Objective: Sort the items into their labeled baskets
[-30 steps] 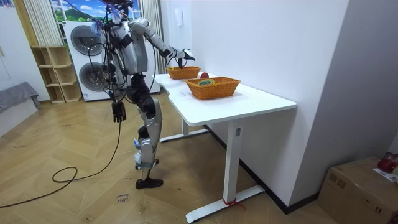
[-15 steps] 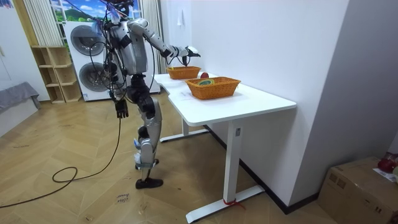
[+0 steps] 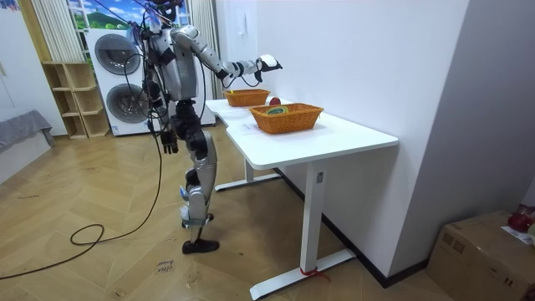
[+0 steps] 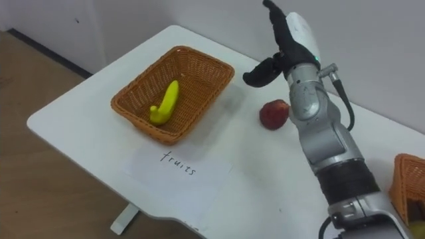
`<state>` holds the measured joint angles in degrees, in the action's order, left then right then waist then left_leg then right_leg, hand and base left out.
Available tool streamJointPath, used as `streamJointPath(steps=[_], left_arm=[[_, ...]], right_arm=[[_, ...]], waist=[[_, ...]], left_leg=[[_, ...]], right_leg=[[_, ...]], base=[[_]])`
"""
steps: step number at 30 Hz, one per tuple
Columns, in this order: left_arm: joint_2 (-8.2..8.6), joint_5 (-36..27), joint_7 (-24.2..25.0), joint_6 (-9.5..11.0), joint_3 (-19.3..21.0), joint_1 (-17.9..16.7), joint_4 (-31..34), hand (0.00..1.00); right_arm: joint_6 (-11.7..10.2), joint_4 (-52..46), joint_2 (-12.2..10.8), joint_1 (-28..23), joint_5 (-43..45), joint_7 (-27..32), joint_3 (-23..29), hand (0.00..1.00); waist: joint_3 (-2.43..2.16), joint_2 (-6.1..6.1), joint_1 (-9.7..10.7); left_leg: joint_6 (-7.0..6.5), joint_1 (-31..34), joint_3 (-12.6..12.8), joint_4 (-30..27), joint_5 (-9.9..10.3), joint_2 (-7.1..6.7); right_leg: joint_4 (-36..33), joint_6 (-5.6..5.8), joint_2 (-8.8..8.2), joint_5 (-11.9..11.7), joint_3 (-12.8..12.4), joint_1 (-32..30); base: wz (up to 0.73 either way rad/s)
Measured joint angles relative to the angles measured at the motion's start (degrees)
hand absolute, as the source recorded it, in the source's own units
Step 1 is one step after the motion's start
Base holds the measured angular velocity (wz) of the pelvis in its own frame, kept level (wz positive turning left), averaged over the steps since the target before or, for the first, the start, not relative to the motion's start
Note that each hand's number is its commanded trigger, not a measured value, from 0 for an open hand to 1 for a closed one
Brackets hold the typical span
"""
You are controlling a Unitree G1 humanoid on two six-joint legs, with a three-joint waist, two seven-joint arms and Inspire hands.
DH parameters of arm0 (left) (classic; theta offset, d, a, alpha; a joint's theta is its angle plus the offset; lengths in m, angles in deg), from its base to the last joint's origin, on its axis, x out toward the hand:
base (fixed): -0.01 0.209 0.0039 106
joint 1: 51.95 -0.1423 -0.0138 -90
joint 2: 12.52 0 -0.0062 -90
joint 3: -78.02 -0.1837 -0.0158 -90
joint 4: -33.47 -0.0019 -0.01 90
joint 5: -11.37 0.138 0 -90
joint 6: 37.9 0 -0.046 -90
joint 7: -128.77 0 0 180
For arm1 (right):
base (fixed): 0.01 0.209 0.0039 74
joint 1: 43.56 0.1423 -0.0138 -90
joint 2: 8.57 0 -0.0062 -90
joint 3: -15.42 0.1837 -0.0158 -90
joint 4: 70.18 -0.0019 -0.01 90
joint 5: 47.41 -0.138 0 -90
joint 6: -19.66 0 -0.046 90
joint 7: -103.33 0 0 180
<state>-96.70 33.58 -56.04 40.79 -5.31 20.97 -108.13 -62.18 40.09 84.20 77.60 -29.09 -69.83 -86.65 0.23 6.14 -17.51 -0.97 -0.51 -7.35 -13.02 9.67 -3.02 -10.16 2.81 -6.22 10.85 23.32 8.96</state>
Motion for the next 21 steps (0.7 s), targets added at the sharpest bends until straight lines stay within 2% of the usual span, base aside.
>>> streamJointPath(steps=[2,7,10,15,21], left_arm=[[0.07,0.02,0.05,-0.01,0.01,-0.01,-0.02,0.0],[0.17,0.52,0.45,0.02,-0.04,0.02,-0.29,0.0],[0.19,0.49,0.45,0.16,-0.14,0.58,-1.51,0.0],[0.77,0.47,0.43,-0.06,-0.14,1.2,-3.72,0.0],[0.78,0.47,0.45,-0.07,-0.17,1.45,-3.7,0.0]], right_arm=[[0.0,-0.43,0.0,0.0,-0.01,0.0,0.0,0.0],[-0.05,-1.05,0.02,0.0,-0.26,0.29,0.99,0.0],[-0.11,-0.13,0.02,-0.02,-0.25,0.73,1.56,0.0],[-0.6,1.67,0.77,-0.58,-1.18,1.93,2.21,0.0],[-0.6,3.99,1.32,-0.77,-5.04,1.94,2.11,0.0]], waist=[[0.01,-0.13,0.07],[0.07,-0.22,1.58],[0.18,-0.39,2.5],[0.62,-1.59,3.54],[0.02,-2.86,4.11]], left_leg=[[0.0,-0.53,0.73,0.42,0.0,0.31],[0.0,-1.18,0.99,0.84,0.0,0.37],[-0.01,-1.41,1.18,0.82,-0.01,0.36],[-0.01,-1.74,1.78,0.78,0.0,0.48],[-0.02,-2.01,2.33,0.98,0.0,0.59]], right_leg=[[-0.39,0.0,0.07,0.0,-0.91,-0.01],[-0.5,0.0,0.1,0.0,-1.64,0.22],[-0.48,0.0,0.2,0.0,-3.05,0.3],[-0.49,-0.04,0.26,-0.03,-3.58,0.27],[-0.5,-0.05,0.3,-0.03,-4.18,0.2]], base=[[-0.2],[-0.05],[-0.03],[-0.07],[-0.03]])
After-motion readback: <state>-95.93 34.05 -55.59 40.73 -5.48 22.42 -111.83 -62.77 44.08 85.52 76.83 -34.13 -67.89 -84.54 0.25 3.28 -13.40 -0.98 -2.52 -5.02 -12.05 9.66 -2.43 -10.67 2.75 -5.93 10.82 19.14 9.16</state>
